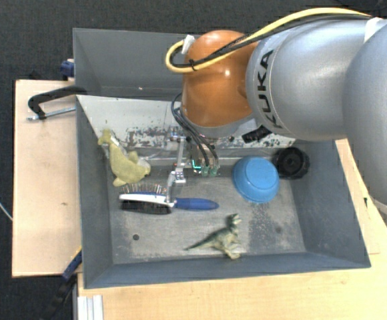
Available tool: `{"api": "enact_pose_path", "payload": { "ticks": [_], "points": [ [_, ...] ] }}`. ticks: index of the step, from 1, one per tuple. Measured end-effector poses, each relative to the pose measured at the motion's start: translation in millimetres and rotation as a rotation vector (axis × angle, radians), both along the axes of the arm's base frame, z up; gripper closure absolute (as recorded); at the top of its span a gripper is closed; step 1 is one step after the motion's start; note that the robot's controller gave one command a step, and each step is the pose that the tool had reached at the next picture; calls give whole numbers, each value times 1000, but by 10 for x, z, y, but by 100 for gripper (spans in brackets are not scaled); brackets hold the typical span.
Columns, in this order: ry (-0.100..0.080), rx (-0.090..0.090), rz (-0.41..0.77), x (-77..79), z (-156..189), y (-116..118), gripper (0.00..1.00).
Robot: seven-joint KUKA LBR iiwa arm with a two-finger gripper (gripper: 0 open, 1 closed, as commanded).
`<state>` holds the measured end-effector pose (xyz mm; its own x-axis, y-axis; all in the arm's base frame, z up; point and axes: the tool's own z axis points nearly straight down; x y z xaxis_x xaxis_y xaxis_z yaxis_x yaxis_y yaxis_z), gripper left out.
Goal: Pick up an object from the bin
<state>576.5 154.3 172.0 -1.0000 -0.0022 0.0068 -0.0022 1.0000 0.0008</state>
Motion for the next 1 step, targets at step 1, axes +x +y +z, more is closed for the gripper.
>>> {"api": "enact_pose_path", "payload": {
  "ticks": [1],
  "points": [
    [-12,3,-81,-114,-1013,-438,0]
  ]
}}
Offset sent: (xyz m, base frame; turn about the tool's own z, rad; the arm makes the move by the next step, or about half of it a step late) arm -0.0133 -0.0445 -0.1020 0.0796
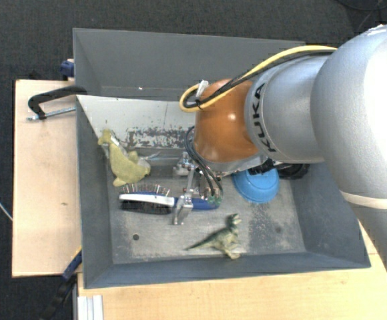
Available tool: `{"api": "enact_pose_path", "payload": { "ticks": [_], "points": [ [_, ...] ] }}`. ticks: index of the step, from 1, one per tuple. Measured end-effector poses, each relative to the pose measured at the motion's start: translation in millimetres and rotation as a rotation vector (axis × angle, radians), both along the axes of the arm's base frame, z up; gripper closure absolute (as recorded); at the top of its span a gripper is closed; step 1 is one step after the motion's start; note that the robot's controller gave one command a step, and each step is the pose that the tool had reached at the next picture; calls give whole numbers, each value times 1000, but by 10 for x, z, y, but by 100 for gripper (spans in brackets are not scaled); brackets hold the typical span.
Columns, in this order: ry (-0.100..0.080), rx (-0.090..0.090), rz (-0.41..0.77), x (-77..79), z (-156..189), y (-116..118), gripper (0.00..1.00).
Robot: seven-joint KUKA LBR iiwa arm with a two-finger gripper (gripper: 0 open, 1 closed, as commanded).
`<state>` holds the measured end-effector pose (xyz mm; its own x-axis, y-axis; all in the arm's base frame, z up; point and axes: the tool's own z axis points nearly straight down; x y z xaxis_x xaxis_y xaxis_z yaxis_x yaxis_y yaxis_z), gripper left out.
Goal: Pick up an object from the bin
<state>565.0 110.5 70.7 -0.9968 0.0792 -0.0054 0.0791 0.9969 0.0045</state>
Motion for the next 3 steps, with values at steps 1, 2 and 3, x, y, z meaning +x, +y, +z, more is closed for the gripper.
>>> {"api": "enact_pose_path", "payload": {
  "ticks": [1,2,3],
  "points": [
    [-1,0,2,13,48,14,100],
    [-5,0,5,-92,1249,143,100],
    [-4,-4,308,-189,1870,136,100]
  ]
}}
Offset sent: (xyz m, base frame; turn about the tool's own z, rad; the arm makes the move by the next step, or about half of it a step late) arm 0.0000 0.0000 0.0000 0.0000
